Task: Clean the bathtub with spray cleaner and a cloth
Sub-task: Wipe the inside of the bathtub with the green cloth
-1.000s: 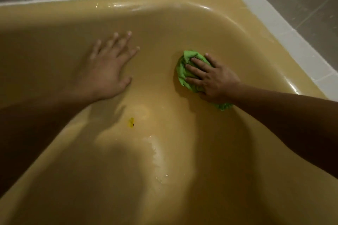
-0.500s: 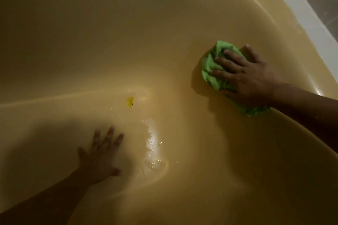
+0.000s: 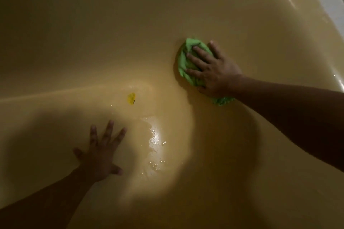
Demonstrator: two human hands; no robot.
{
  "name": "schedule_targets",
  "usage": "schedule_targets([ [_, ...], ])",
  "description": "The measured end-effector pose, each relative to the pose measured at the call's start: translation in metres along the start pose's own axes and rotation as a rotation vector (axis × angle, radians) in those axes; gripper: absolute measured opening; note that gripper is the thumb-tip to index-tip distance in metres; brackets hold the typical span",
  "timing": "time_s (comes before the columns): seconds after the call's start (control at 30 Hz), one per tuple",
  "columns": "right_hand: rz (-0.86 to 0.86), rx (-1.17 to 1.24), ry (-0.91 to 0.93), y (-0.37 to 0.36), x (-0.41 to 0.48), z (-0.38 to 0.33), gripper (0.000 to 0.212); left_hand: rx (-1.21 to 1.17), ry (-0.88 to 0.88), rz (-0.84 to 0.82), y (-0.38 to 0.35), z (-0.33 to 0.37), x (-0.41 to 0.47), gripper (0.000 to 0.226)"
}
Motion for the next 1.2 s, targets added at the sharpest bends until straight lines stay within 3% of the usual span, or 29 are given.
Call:
schedule_targets([
  [0.3, -0.218, 0.124, 0.266, -0.048, -0.063, -0.130, 0.074, -0.068, -0.050, -0.005, 0.000, 0.000, -0.005, 0.135],
  [0.5, -0.309, 0.164, 0.371, -0.061, -0.136, -0.148, 0.085, -0.090, -0.038, -0.009, -0.010, 0.001, -0.015, 0.139],
  [0.6, -0.229, 0.217, 0.393, -0.050, -0.177, -0.138, 0.070, -0.105, -0.040, -0.016, -0.015, 0.001, -0.017, 0.138],
  [0.77, -0.046, 0.215, 0.236, -0.034, -0.252, -0.067, 0.062, -0.084, -0.038, -0.033, -0.026, 0.000, -0.020, 0.138],
  [0.9, -0.049, 0.127, 0.113, -0.025, -0.287, 0.005, 0.065, -0.053, -0.025, -0.054, -0.041, -0.003, -0.025, 0.142],
  [1.2, -0.121, 0.118, -0.104, -0.015, -0.224, 0.045, 0.077, -0.034, -0.059, -0.103, -0.060, -0.010, -0.039, 0.141],
])
Point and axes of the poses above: each hand's wrist, its own x-axis towards the middle knuckle, its own y-axis out of the back of the hand, z = x × y, the point moved 10 cm from there along x, towards the middle knuckle, and after that the axes turned 10 degrees about -z, right-handed, at the moved point
